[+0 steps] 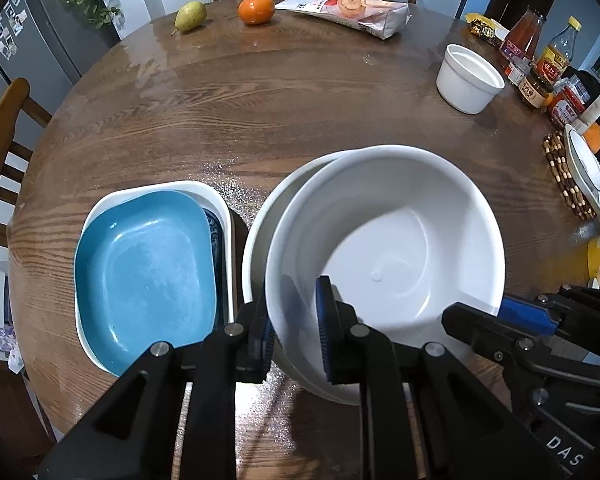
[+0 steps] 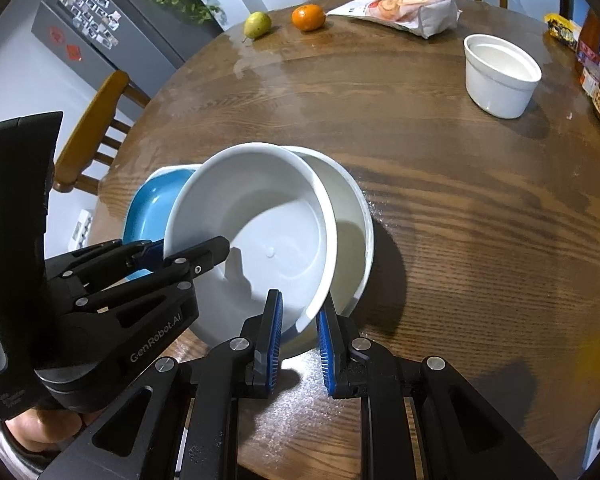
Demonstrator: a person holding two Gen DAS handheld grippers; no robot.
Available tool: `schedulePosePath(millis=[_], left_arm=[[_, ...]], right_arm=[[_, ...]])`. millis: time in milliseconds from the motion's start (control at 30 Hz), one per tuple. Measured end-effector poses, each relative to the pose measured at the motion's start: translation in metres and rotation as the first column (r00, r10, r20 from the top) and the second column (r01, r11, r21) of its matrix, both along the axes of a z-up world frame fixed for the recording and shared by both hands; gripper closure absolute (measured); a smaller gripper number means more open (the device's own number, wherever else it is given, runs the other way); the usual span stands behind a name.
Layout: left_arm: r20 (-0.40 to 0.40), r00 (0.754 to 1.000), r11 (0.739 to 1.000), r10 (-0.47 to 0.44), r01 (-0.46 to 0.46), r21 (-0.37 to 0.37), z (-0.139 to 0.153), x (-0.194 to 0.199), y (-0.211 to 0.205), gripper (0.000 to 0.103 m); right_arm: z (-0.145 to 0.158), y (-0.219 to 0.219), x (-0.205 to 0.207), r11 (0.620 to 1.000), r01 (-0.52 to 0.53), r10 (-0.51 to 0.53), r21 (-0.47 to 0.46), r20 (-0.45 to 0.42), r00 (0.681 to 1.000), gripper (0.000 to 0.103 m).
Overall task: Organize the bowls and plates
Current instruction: 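Lower the medium white bowl into the large white bowl with the right gripper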
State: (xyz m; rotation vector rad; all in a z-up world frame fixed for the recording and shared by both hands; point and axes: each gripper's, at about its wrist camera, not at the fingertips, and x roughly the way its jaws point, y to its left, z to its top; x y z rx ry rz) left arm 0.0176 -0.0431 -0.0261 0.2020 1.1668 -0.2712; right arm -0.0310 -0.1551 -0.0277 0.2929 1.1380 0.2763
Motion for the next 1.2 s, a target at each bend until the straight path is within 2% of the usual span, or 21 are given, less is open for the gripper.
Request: schedulePosePath(millis=[1200], left_arm=[[0.021,1.0,0.999,-0.019,0.018,0.046,-0.0034,0.0008,-0.0074,0.086]], right_arm=[[0.0031,0.0019,0.0004,1.0,0.004,-0.004,-0.025,0.004,1.0,0.084]])
